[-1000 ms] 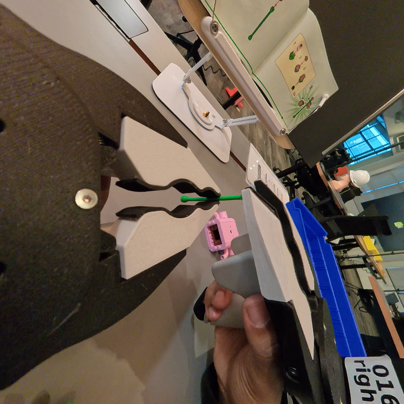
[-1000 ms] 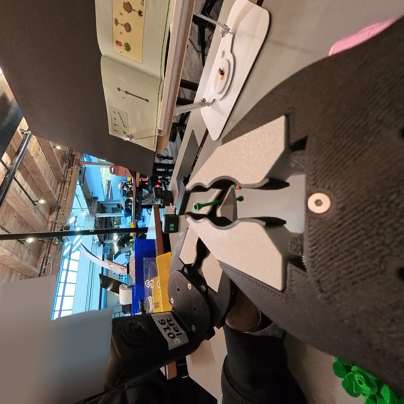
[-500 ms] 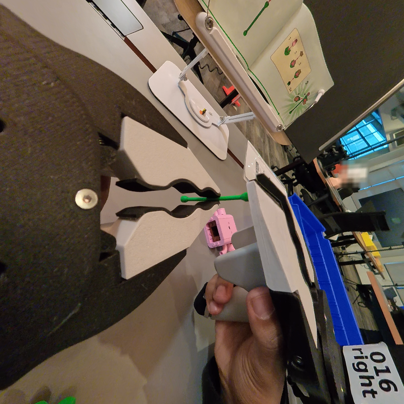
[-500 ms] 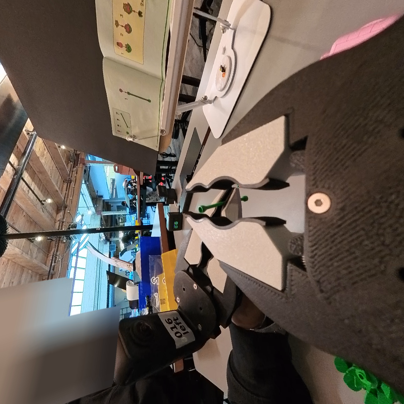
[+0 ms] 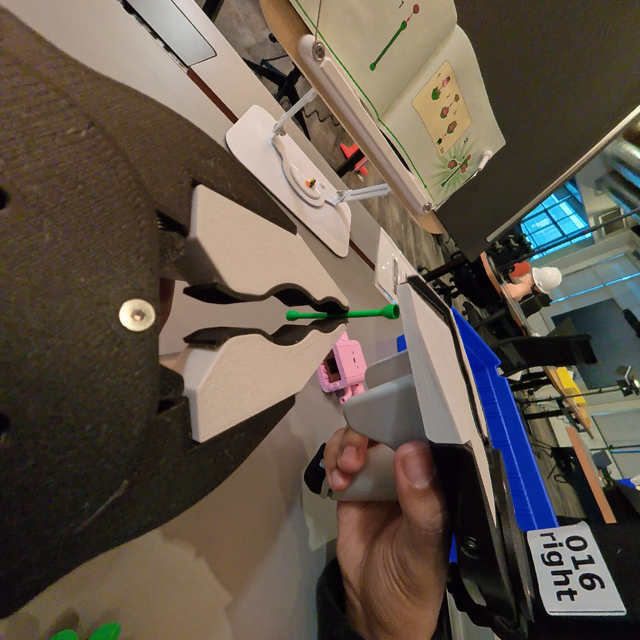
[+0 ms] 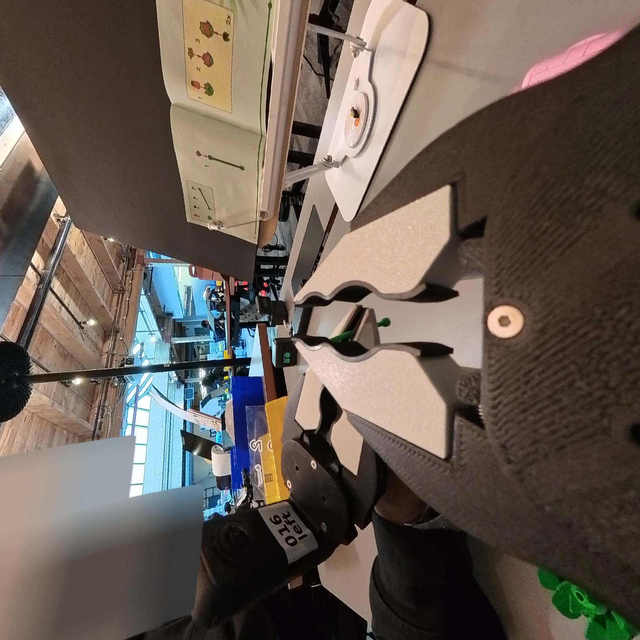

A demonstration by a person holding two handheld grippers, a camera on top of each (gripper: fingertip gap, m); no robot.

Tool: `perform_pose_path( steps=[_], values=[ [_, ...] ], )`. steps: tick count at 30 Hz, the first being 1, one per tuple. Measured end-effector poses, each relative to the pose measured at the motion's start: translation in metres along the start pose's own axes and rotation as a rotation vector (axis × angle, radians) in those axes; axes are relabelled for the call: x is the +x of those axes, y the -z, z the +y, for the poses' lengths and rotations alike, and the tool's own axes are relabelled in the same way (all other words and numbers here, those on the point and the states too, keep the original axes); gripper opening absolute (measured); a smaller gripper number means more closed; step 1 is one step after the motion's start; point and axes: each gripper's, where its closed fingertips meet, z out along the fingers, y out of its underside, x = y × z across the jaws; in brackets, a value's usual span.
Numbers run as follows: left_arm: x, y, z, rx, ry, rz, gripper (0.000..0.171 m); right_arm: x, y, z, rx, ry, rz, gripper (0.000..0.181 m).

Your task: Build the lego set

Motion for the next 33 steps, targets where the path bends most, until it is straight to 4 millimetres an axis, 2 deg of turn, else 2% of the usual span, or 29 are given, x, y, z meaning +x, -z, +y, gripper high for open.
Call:
perform_pose_path(
  steps=[12,33],
  values=[
    [-0.011,0.000,0.006,-0.016,0.051,-0.041,0.000,-0.004,-0.002,0.003,-0.016,0.006,-0.015,0.015],
    [-0.016,-0.002,0.020,-0.072,0.114,-0.033,0.000,-0.009,-0.006,0.014,-0.071,-0.002,-0.040,0.015]
  ],
)
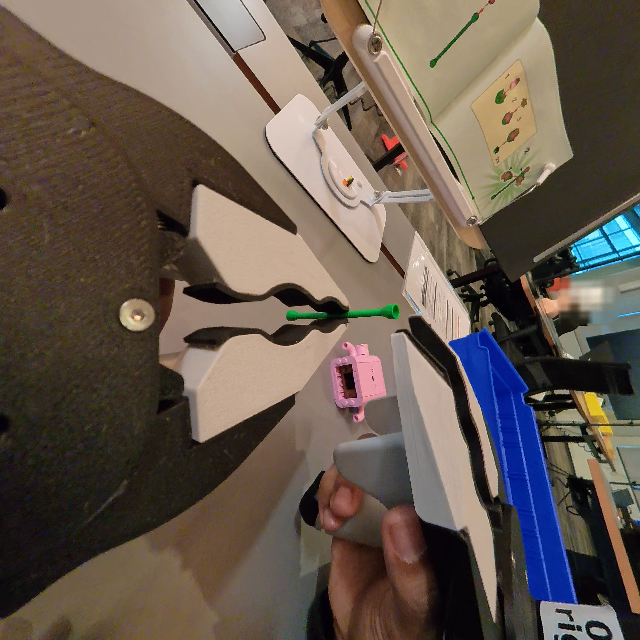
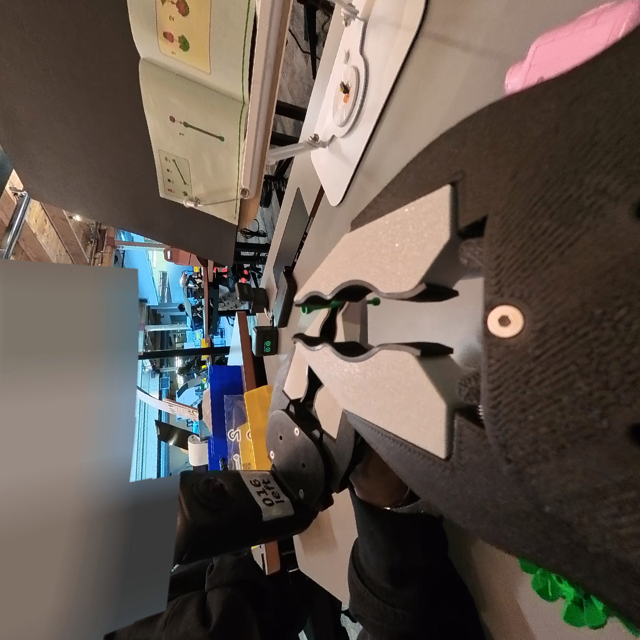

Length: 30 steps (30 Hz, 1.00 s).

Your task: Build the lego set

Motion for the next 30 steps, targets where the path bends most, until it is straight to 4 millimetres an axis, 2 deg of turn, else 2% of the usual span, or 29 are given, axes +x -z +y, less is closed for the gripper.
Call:
perform_pose_path(
  steps=[14,22,30],
  values=[
    [-0.002,-0.004,0.014,-0.052,0.024,0.005,0.000,-0.008,-0.008,0.020,-0.118,0.166,0.035,0.012],
    [-0.004,-0.003,0.013,-0.043,0.037,0.002,0.000,0.006,-0.005,0.017,-0.110,0.153,0.111,0.012],
    [-0.001,-0.003,0.011,-0.030,0.024,0.015,0.000,0.015,-0.002,0.018,-0.105,0.060,0.130,0.012]
  ],
)
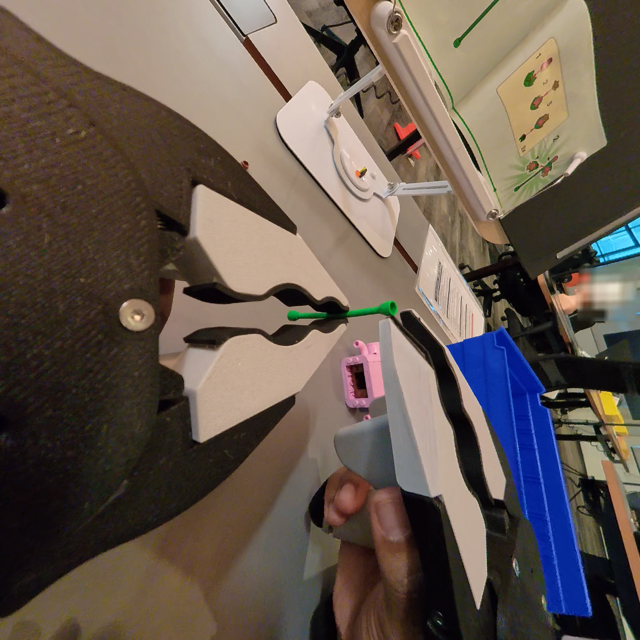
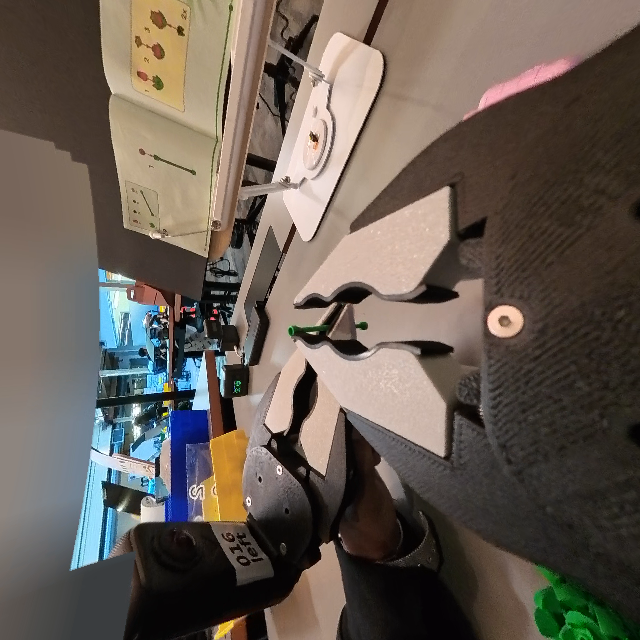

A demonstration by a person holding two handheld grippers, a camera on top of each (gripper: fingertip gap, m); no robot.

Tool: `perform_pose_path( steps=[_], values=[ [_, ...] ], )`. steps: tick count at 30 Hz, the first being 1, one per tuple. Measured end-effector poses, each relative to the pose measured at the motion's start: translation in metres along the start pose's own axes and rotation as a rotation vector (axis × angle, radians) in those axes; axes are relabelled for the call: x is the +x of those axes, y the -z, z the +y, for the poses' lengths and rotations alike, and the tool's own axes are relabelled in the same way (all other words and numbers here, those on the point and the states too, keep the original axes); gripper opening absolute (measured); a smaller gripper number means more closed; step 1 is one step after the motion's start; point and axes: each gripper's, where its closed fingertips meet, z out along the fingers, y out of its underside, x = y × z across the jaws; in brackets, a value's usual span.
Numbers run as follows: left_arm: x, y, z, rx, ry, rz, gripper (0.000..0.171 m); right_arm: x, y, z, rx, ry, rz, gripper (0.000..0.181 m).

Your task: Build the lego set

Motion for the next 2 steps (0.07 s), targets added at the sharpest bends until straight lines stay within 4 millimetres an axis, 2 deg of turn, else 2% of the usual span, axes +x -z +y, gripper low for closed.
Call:
perform_pose_path(
  steps=[2],
  values=[
    [0.0008,0.0000,-0.0010,0.005,-0.004,0.001,0.000,-0.0002,0.0001,-0.0002,0.002,-0.016,-0.007,0.012]
  ],
)
